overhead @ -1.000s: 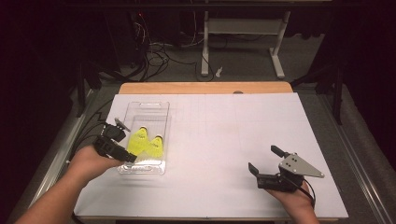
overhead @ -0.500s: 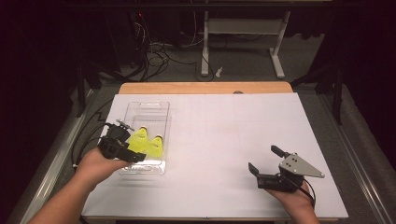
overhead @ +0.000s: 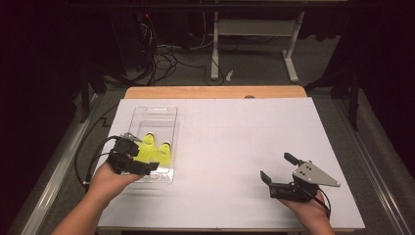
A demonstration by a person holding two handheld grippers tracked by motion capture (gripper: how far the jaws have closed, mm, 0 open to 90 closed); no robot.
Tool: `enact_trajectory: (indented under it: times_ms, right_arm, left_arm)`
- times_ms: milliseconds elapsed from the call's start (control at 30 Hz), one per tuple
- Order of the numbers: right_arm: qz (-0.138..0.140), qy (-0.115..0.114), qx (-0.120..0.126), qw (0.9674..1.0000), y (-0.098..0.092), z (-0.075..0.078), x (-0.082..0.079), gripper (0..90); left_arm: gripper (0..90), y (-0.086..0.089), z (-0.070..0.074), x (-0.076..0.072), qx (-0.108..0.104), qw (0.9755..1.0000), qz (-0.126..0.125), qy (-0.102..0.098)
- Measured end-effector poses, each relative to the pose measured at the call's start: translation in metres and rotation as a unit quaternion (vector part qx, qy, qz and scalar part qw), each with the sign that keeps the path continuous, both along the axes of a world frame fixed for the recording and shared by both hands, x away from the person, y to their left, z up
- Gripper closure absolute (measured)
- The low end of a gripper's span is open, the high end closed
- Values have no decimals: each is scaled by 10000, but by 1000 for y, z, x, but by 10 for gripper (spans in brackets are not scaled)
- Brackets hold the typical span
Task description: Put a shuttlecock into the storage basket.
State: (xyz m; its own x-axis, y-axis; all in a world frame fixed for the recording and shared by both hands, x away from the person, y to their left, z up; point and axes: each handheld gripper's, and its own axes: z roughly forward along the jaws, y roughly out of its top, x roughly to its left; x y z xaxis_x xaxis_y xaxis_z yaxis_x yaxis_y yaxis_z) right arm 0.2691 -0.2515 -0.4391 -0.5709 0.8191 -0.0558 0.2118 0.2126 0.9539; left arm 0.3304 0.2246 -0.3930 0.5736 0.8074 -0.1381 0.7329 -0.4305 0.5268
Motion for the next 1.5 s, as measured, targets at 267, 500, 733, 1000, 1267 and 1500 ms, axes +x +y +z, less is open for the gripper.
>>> enact_trajectory:
  times_ms: [267,500,733,1000,1267,1500]
  right_arm:
    - [-7,-1,-14,10000,0,0,0,32]
    - [2,9,-19,10000,0,-1,0,32]
    - [-40,22,-48,10000,0,-2,0,24]
    - [-76,78,-56,9999,-1,-4,2,22]
    - [-81,102,-62,9999,0,-5,2,22]
    - [-116,143,-58,9998,-1,-6,3,22]
  left_arm:
    - [46,-6,-9,-5,-230,9991,8,-366]
    - [31,-7,-20,-12,-601,9953,59,-757]
    - [5,-4,-29,-20,-819,9899,106,-1156]
    - [4,-2,-32,-30,-942,9827,13,-1593]
    - [4,0,-34,-37,-1123,9761,-90,-1859]
    - [4,2,-34,-44,-1245,9685,-174,-2148]
